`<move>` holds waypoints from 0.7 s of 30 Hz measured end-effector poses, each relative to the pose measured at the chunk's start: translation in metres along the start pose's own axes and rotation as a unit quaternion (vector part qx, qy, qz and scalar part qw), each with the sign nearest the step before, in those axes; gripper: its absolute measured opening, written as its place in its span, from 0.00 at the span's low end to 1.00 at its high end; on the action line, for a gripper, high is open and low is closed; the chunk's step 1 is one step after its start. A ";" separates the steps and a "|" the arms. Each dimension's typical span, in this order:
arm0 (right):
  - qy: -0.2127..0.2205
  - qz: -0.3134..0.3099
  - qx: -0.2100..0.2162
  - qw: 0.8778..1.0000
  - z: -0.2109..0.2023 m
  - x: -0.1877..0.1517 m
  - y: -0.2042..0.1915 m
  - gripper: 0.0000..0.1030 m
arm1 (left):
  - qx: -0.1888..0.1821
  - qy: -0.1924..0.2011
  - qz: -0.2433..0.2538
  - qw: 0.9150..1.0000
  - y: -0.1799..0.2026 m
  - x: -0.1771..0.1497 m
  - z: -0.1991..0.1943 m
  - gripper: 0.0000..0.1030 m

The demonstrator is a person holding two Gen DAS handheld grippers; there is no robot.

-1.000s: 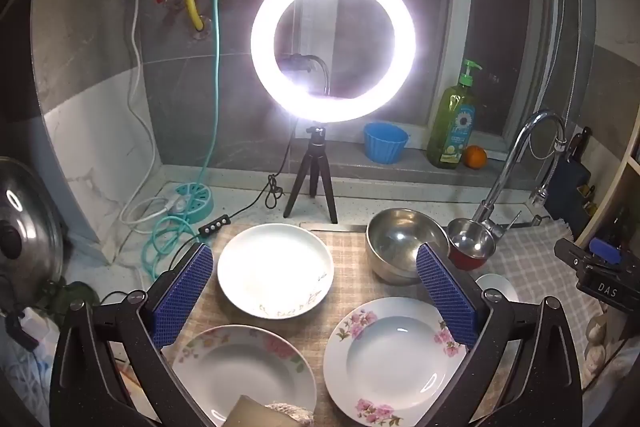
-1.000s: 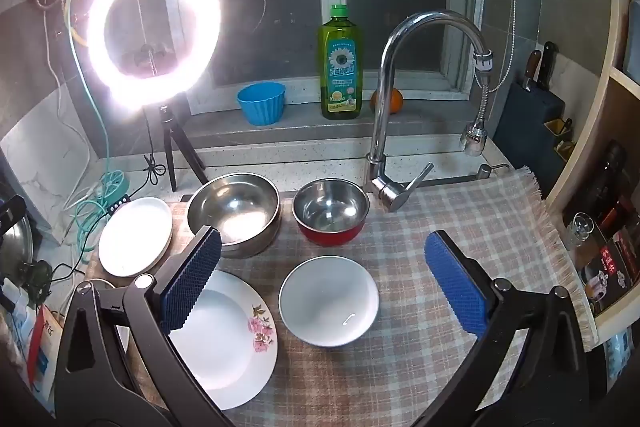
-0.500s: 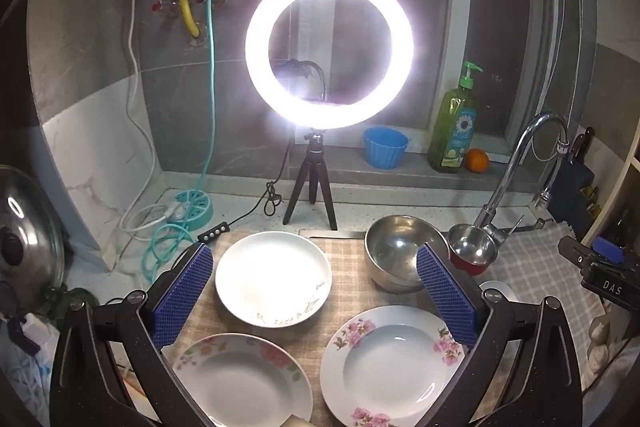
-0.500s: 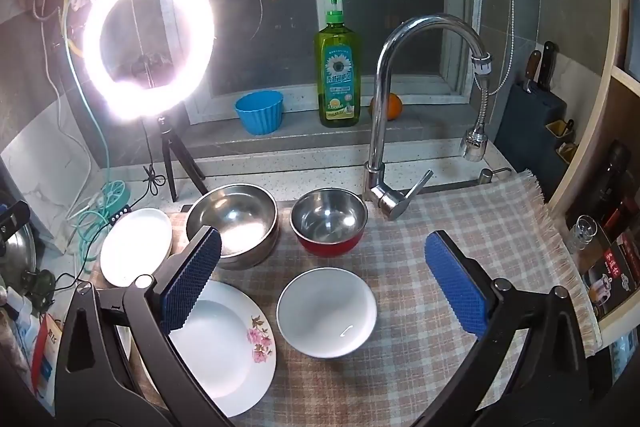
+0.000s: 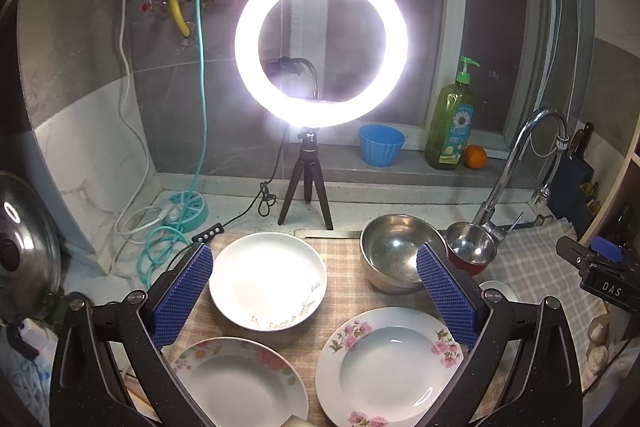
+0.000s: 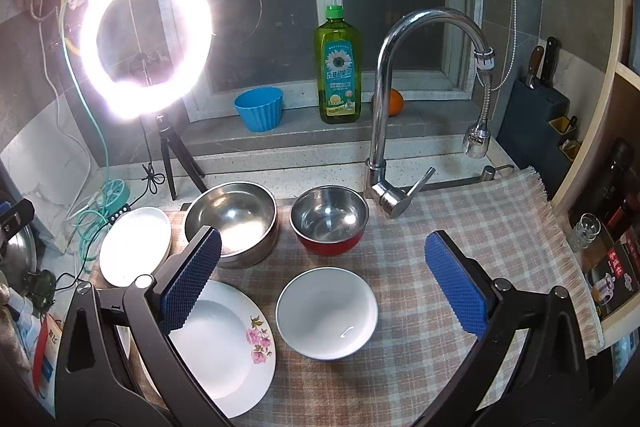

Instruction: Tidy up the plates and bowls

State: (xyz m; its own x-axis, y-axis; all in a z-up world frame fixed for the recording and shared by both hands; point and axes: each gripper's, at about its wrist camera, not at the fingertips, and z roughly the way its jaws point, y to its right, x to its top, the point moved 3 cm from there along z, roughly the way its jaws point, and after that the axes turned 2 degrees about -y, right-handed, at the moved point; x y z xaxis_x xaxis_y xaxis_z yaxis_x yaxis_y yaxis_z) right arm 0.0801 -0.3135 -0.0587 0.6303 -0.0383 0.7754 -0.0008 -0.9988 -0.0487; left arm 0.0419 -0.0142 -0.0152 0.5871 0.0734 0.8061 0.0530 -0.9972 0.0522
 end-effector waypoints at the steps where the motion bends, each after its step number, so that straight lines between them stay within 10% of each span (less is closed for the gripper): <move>1: -0.002 0.000 0.000 1.000 0.001 -0.001 0.000 1.00 | 0.000 -0.001 0.000 1.000 0.000 0.000 0.001 0.98; 21: -0.009 -0.003 0.001 1.000 0.006 -0.001 0.000 1.00 | -0.002 -0.005 0.004 1.000 0.000 0.001 0.004 0.98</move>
State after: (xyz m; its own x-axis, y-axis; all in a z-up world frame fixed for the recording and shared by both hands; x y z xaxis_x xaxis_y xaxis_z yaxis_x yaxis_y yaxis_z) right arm 0.0846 -0.3135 -0.0634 0.6448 -0.0310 0.7637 0.0055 -0.9990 -0.0452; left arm 0.0459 -0.0145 -0.0164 0.5954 0.0665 0.8007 0.0464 -0.9978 0.0484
